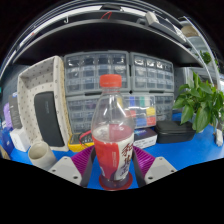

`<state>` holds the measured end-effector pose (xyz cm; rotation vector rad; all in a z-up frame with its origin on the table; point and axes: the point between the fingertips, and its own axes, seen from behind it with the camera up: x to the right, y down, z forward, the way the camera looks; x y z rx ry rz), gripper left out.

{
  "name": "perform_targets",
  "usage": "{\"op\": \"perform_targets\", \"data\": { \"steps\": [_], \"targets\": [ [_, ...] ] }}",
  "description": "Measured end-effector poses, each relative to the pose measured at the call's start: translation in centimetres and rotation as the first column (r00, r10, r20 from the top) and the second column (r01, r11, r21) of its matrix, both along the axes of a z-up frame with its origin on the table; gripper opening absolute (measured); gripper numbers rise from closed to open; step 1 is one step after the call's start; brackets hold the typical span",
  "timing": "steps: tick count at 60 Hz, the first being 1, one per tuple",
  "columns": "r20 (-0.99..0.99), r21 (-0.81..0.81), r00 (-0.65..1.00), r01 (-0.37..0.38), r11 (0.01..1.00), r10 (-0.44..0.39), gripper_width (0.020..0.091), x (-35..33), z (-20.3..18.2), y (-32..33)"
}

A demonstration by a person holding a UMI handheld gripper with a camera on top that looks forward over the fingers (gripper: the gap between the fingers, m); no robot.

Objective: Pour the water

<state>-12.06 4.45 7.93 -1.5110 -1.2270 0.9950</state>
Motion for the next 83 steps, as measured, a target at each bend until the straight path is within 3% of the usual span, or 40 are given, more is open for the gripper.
{"op": "perform_targets", "data": {
  "steps": [9,28,35,55,64,83],
  "targets": [
    [0.028,0.014,0.999,-0.015,1.0,0.015,0.0704,2.6,-0.9,-1.5],
    [0.182,0.042,0.982,0.044,0.998,-0.051,0.07,14.7,-2.7,-5.2],
    [0.183,0.05,0.983,0.027,0.998,-0.035,0.0702,17.6,0.5,-8.5],
    [0.071,0.024,0.985,-0.157,0.987,0.155,0.0707,20.2,12.5,-20.6],
    [0.062,0.036,0.978,-0.201,0.979,0.199,0.0707,21.7,14.5,-23.8],
    [0.07,0.016,0.962,-0.267,0.963,0.266,0.0707,23.7,14.4,-27.9]
  ]
}}
